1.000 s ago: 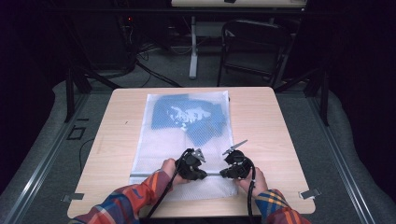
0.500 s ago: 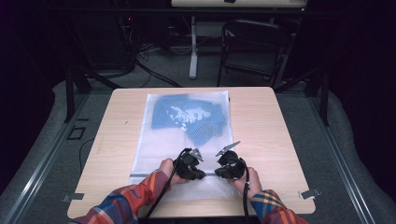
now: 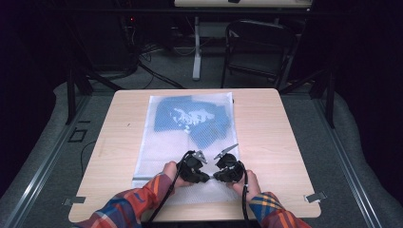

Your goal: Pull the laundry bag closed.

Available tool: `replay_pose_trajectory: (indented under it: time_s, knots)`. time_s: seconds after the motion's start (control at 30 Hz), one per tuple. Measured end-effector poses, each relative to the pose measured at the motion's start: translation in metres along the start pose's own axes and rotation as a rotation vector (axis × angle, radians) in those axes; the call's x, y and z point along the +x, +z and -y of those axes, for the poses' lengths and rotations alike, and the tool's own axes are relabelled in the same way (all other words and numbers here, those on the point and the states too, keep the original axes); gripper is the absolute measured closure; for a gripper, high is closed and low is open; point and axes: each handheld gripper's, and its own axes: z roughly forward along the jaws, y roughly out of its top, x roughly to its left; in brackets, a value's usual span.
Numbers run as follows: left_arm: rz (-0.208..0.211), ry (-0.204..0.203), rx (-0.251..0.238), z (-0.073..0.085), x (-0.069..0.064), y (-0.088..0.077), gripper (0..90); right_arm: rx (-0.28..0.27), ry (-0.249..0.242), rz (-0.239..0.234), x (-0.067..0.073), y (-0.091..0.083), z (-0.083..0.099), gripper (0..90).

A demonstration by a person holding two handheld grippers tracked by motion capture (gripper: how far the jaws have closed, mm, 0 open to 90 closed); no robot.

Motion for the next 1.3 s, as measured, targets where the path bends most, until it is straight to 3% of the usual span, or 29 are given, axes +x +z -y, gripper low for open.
replay_pose_trajectory:
  time_s: [0.17, 0.3, 0.43, 0.93, 1.3]
  knots:
    - [-0.005, 0.007, 0.002, -0.0002, -0.0015, 0.0003, 85.9, -0.005, -0.042, 0.019, 0.0025, -0.0002, 0.0014, 90.0]
    - [-0.015, 0.019, 0.008, -0.0013, -0.0036, 0.0007, 85.8, -0.035, -0.027, -0.003, 0.0001, 0.0, 0.0048, 90.0]
    - [-0.02, 0.023, 0.009, -0.0017, -0.0044, 0.0009, 86.0, -0.054, -0.035, 0.008, 0.0022, 0.0003, 0.0069, 90.0]
    - [-0.012, 0.027, 0.024, -0.0018, -0.0025, -0.0009, 86.2, -0.015, -0.033, 0.011, 0.0013, -0.0006, 0.0036, 90.0]
    - [0.0, 0.021, 0.037, 0.0021, 0.0018, -0.0055, 86.2, -0.024, -0.034, 0.017, 0.0025, 0.0003, 0.0033, 90.0]
